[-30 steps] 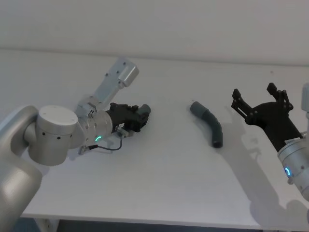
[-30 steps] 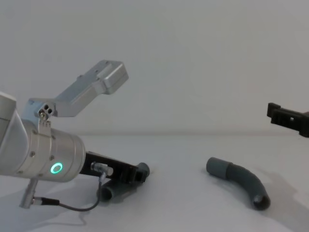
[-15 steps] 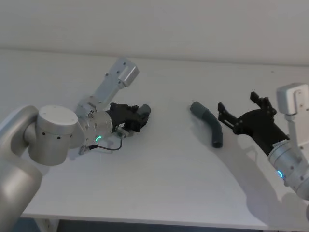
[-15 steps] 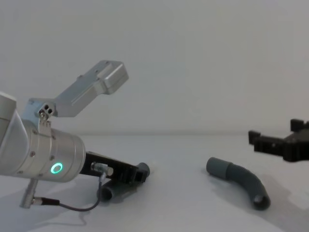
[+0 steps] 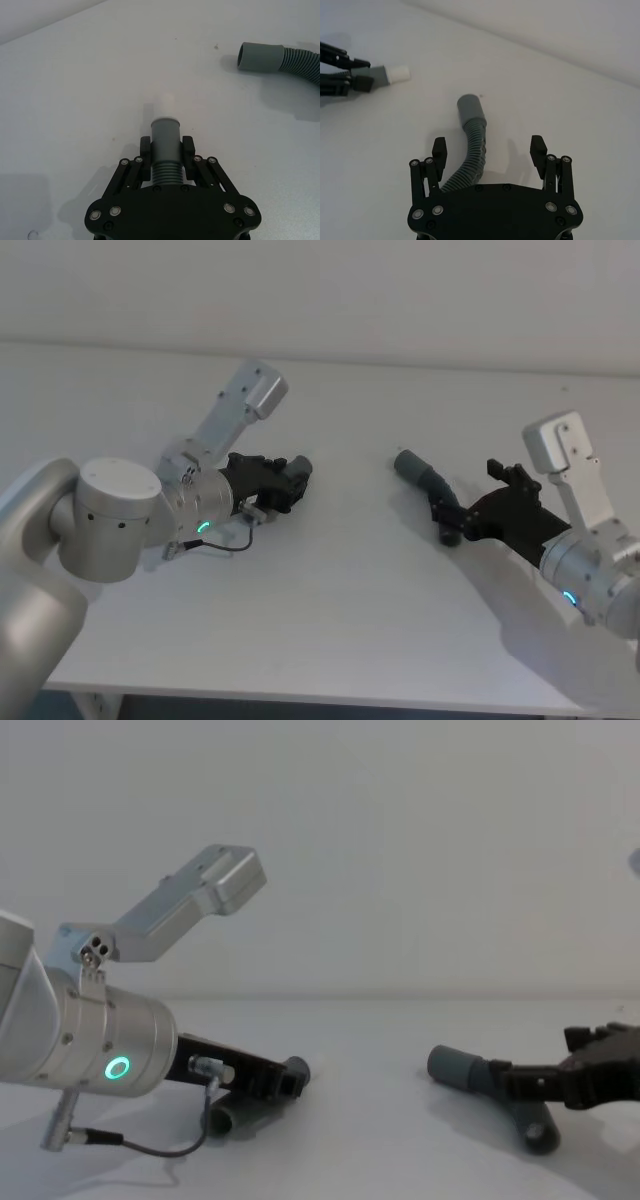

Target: Use both hands to pick up one end of the pipe from the table, align the ends, and insert them.

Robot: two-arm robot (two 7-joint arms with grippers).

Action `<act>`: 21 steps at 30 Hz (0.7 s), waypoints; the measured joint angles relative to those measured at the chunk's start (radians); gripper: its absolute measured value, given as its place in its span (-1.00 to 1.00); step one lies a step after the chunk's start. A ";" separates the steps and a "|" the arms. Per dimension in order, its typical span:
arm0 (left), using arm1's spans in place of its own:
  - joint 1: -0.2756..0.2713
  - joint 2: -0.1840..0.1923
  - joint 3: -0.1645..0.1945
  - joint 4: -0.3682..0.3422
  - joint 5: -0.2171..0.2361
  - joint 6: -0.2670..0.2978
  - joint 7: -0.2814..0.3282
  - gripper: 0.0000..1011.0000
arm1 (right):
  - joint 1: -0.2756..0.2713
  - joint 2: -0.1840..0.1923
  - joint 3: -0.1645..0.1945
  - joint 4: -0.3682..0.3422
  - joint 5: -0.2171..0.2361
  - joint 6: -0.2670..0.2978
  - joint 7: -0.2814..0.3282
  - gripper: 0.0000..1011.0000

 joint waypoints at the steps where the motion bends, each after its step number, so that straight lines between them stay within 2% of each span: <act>1: 0.000 0.000 0.000 0.000 0.000 0.000 0.000 -0.30 | 0.009 -0.001 -0.001 0.004 0.004 0.026 0.010 1.00; 11: 0.000 0.000 0.000 0.000 0.000 0.000 0.000 -0.30 | 0.066 -0.024 -0.003 0.030 0.029 0.155 0.045 1.00; 21: 0.000 0.000 0.000 0.000 0.000 0.000 0.000 -0.30 | 0.104 -0.050 -0.004 0.050 0.038 0.228 0.056 1.00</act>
